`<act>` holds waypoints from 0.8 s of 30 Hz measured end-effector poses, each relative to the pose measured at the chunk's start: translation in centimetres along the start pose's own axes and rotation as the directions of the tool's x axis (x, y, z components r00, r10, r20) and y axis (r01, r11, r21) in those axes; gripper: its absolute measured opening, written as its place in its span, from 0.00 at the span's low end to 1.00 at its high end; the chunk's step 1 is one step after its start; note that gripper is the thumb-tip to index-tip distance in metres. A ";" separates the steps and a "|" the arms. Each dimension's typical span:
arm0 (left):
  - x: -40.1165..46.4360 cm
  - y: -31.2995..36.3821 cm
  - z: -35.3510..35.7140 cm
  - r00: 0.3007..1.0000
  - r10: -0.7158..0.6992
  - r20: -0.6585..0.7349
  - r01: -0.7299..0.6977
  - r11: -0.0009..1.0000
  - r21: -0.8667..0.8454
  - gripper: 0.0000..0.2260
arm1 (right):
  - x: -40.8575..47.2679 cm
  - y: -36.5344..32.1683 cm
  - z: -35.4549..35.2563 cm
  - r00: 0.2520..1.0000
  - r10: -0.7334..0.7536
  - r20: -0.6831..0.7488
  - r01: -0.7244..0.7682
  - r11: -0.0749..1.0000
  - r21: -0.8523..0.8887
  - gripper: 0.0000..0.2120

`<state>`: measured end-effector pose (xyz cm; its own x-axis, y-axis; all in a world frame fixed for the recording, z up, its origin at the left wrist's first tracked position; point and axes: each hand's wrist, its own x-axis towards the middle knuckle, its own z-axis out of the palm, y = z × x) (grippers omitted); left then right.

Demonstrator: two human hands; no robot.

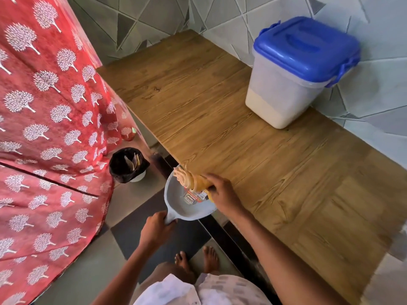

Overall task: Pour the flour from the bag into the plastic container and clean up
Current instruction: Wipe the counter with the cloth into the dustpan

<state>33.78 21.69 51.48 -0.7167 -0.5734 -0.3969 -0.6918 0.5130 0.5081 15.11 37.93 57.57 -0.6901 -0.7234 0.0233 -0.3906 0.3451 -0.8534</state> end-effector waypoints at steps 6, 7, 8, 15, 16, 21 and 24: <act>-0.5 0.1 0.3 0.999 0.010 0.036 -0.009 0.999 -0.034 0.08 | -2.1 3.3 -10.6 0.878 0.018 -0.478 -0.160 0.953 -0.257 0.29; -0.6 0.0 0.4 0.999 0.011 0.039 -0.010 1.000 -0.030 0.08 | -2.7 4.2 -12.2 0.845 0.020 -0.534 -0.223 0.922 -0.318 0.28; -0.7 0.0 0.6 0.999 0.016 0.045 -0.014 0.999 -0.031 0.08 | -3.2 5.3 -13.6 0.815 0.047 -0.578 -0.300 0.887 -0.351 0.27; -1.4 -0.6 1.2 0.997 -0.004 0.075 0.008 0.998 -0.058 0.08 | -4.1 10.0 -12.3 0.713 0.328 -0.620 -0.582 0.770 -0.262 0.16; -1.5 -0.6 1.2 0.997 -0.001 0.073 0.005 0.999 -0.048 0.09 | -4.1 9.6 -10.6 0.754 0.266 -0.601 -0.529 0.789 -0.314 0.16; -2.3 -0.5 1.6 0.995 0.014 0.097 -0.013 1.000 -0.013 0.10 | -4.9 6.5 -2.1 0.886 0.107 -0.451 -0.315 0.853 -0.416 0.19; -3.1 -0.5 1.8 0.994 0.002 0.105 0.000 1.000 -0.015 0.10 | -5.5 4.4 1.3 0.939 0.053 -0.340 -0.192 0.902 -0.388 0.19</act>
<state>36.17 24.40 51.10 -0.7232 -0.5022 -0.4741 -0.6903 0.5038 0.5193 18.00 42.65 53.03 -0.8758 -0.4577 0.1532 -0.4564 0.6818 -0.5718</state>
